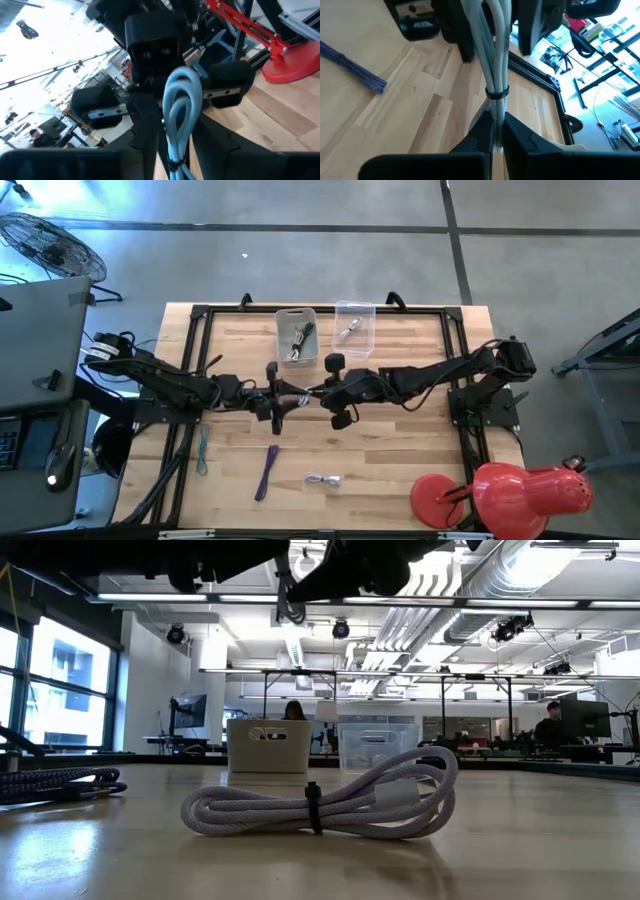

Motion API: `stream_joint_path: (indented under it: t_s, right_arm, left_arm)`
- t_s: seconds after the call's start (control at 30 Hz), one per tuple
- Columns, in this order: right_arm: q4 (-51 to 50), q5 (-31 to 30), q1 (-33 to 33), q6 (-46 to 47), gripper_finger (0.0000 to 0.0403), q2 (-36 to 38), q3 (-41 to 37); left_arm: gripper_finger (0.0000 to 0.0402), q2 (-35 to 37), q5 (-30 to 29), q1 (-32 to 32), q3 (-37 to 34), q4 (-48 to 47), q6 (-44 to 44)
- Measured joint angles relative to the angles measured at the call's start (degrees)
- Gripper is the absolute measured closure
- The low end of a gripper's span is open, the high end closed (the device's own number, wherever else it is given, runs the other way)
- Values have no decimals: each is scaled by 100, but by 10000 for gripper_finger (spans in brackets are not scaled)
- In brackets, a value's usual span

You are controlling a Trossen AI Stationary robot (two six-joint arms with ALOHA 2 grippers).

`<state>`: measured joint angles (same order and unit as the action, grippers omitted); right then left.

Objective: Pick & Place USB Port
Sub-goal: Put the blue charger cable into the transparent bin

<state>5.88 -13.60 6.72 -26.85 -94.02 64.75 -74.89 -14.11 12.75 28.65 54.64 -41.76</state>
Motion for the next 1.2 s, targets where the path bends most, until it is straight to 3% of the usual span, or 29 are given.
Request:
stream_joint_path:
  t_s: [0.17, 0.3, 0.57, 0.63, 0.7, 0.8, 0.93, 1.2]
  right_arm:
    - [-143, -474, 4, 1, 392, 0, 0]
    - [-541, -1262, -2, 0, 392, 0, 2]
    - [-989, -3467, -160, 363, 392, 88, 2]
    - [-1265, -3725, -383, 757, 392, 236, 2]
    - [-1458, -3469, -710, 1285, 392, 387, 6]
    - [-1657, -2597, -1237, 1893, 392, 498, 7]
    - [-1704, -1756, -1801, 2196, 392, 470, 7]
    - [-1710, -1441, -2294, 2623, 392, 431, 7]
  left_arm:
    - [257, 171, 19, 2, 56, -40, -14]
    - [240, 927, 22, 2, 59, -406, -445]
    - [238, 2981, -654, 3, 69, -2725, -396]
    - [238, 3315, -950, 2, 69, -3298, -166]
    - [238, 3548, -1221, 2, 67, -3740, 64]
    - [238, 3758, -1372, 2, 65, -4171, 256]
    - [238, 3810, -1397, 2, 63, -4382, 305]
    - [238, 3801, -1605, 2, 63, -4818, 416]
